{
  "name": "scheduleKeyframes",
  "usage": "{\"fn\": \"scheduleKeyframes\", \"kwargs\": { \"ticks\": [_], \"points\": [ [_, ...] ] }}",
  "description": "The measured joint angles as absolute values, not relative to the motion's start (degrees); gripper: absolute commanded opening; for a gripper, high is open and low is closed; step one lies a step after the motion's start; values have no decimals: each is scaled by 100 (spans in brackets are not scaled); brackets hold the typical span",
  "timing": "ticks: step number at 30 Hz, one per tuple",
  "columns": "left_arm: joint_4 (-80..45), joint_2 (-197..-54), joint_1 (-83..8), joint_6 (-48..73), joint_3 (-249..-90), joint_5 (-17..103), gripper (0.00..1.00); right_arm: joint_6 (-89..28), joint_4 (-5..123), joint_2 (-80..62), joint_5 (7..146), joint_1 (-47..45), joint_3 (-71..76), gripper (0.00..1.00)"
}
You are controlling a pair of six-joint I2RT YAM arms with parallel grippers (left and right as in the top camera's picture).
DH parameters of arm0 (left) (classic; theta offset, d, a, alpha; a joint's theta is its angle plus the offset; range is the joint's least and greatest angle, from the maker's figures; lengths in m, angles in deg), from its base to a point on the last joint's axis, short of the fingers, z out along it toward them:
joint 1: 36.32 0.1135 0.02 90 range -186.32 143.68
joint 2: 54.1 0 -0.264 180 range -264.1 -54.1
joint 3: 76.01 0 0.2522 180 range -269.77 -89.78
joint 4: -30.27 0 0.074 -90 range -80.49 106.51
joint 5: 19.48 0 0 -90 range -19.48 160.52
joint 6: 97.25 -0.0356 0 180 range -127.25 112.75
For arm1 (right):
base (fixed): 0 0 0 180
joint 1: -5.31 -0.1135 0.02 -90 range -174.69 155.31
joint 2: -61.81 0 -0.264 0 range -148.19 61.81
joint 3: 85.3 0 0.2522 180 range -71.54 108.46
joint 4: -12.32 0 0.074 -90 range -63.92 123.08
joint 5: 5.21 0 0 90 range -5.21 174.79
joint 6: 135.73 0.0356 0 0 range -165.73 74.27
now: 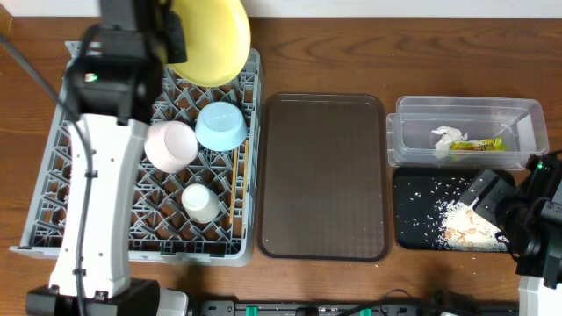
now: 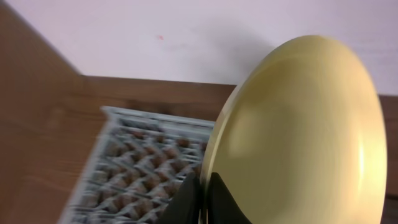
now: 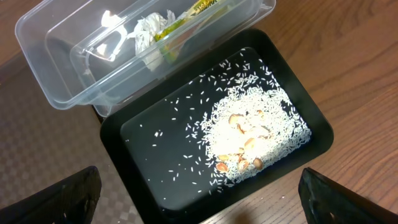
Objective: Sort waste into correct bins and load items into the dishwasher
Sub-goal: 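Swing the yellow plate over the rack's back edge with the left gripper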
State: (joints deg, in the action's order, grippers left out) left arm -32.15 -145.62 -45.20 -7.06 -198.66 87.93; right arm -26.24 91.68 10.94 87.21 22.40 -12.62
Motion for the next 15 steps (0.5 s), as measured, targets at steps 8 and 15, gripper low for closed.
{"fn": "scheduleKeyframes", "kwargs": {
  "ticks": [8, 15],
  "points": [
    [-2643, -14803, -5438, -1017, -19374, 10581, 7, -2624, 9168, 1094, 8721, 2240, -1262, 99],
    [-2300, -15441, -5653, -1178, -19015, 11597, 7, -2624, 9168, 1094, 8721, 2240, -1262, 99]
  ]
}}
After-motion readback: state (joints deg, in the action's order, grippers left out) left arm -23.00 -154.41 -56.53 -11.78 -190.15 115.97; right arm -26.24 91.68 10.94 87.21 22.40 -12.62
